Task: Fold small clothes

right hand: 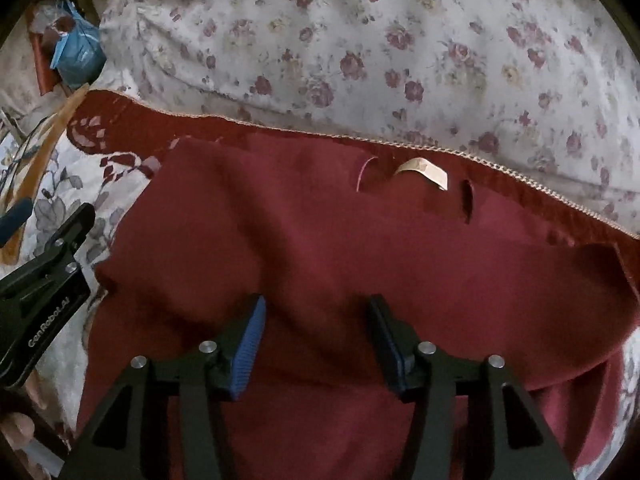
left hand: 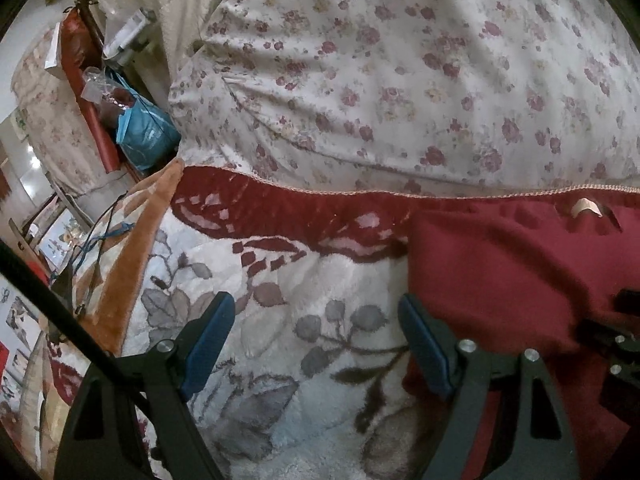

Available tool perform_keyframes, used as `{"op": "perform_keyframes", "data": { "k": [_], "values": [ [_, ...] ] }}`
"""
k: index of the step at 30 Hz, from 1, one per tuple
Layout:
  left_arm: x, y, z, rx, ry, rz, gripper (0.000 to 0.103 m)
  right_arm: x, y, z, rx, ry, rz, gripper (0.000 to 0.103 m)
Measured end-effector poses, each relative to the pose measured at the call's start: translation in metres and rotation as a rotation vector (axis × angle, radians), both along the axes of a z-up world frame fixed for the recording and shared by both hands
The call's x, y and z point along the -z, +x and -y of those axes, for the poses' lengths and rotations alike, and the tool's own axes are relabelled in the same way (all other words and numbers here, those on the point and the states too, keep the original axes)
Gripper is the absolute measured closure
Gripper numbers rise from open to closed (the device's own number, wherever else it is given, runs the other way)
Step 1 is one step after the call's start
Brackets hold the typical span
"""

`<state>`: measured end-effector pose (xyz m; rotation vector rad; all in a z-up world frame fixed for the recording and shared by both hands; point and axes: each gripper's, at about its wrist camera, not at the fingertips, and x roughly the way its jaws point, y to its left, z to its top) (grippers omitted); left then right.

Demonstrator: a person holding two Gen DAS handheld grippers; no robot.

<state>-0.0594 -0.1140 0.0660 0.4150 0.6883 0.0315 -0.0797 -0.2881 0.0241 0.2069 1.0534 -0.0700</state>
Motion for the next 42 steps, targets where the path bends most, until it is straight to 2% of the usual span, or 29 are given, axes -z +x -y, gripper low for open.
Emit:
{"op": "perform_keyframes", "data": {
  "k": [4,7,9,13,17,22,25,27,34,40,42],
  "values": [
    [-0.001,-0.001,-0.002,0.035,-0.061,-0.039,0.02,-0.022,-0.019,0.003,0.005,0.038,0.033,0.045],
    [-0.002,-0.004,-0.003,0.068,-0.122,-0.066,0.02,-0.044,-0.048,0.01,0.01,-0.002,0.069,0.042],
    [-0.005,-0.008,-0.003,0.092,-0.15,-0.075,0.02,-0.059,-0.076,0.021,0.029,-0.035,0.09,0.036],
    [-0.012,-0.019,-0.005,0.151,-0.237,-0.102,0.02,-0.074,-0.132,0.047,0.097,-0.083,0.103,0.029],
    [-0.016,-0.029,0.0,0.19,-0.263,-0.099,0.019,-0.07,-0.177,0.071,0.172,-0.064,0.079,0.029],
    [-0.016,-0.037,0.01,0.236,-0.265,-0.094,0.019,-0.044,-0.222,0.081,0.217,0.06,0.034,0.029],
    [-0.012,-0.037,0.014,0.241,-0.268,-0.124,0.019,-0.029,-0.224,0.073,0.193,0.102,0.009,0.032],
    [-0.009,-0.037,0.015,0.238,-0.265,-0.136,0.019,-0.024,-0.224,0.066,0.173,0.103,0.015,0.043],
    [-0.012,-0.035,0.011,0.226,-0.272,-0.124,0.019,-0.034,-0.211,0.068,0.184,0.076,0.08,0.043],
    [-0.013,-0.038,0.013,0.23,-0.242,-0.098,0.018,-0.023,-0.196,0.06,0.152,0.076,0.059,0.045],
    [-0.014,-0.038,0.013,0.232,-0.241,-0.094,0.018,-0.014,-0.194,0.057,0.144,0.084,0.032,0.049]
  ]
}}
